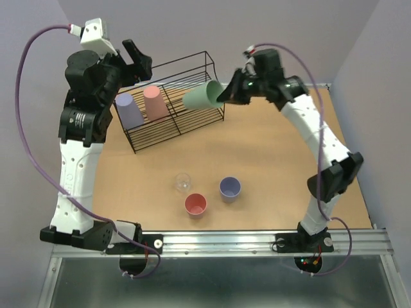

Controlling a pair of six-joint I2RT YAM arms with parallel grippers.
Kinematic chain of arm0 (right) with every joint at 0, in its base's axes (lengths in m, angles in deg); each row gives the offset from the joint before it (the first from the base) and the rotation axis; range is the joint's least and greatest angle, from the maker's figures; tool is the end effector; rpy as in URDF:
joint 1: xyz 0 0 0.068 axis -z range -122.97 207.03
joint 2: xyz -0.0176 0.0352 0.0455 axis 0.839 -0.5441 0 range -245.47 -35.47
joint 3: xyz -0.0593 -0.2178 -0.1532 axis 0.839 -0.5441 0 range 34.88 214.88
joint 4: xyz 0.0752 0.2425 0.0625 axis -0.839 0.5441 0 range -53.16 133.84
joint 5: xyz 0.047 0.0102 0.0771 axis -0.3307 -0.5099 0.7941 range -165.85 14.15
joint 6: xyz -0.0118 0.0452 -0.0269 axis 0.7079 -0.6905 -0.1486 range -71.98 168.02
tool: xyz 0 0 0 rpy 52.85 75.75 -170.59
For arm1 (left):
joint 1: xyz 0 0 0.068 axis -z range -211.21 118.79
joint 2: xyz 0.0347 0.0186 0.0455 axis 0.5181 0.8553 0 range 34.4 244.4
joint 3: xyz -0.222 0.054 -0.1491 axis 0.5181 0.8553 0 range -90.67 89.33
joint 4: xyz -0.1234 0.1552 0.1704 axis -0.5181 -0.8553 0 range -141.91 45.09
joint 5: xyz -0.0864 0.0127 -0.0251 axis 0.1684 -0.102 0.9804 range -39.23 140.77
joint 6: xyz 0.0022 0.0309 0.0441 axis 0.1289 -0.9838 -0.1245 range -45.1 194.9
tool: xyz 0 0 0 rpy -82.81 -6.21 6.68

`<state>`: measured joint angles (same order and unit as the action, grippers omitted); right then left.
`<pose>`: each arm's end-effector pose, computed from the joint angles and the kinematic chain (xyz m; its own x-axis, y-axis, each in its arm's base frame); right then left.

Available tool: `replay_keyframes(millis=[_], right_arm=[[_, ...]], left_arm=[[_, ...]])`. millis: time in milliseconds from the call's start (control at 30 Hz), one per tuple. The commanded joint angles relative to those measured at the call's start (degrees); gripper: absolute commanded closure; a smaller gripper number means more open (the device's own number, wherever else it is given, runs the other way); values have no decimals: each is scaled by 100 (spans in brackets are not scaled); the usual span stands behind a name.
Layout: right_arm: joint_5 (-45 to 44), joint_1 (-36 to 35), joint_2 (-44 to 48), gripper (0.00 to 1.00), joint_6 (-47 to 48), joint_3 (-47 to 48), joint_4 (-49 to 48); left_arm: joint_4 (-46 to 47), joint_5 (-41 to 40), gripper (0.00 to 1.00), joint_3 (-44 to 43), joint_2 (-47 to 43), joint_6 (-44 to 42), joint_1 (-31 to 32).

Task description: Load the cups into the dish rack

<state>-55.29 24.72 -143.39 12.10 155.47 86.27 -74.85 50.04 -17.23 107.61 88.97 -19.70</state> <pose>0.3422 0.2315 0.4127 -0.8427 0.1170 -0.5255 -0.3011 0.7068 0.6401 0.2204 -0.0445 0.5576 0.0111 -0.2504 -0.9681 0.1954 0.9500 -0.2435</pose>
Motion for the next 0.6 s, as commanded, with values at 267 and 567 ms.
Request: replay_keyframes(millis=[267,567], right_arm=[[2566,1718,1915,100,-4393,-3214,-7037],[2620,1896,1564,100,-5935,-3499,-9258]], left_arm=[[6652,4510,3,1171,1422,3945,-263],[9204,5214,3,1199,2417,5694,-272]])
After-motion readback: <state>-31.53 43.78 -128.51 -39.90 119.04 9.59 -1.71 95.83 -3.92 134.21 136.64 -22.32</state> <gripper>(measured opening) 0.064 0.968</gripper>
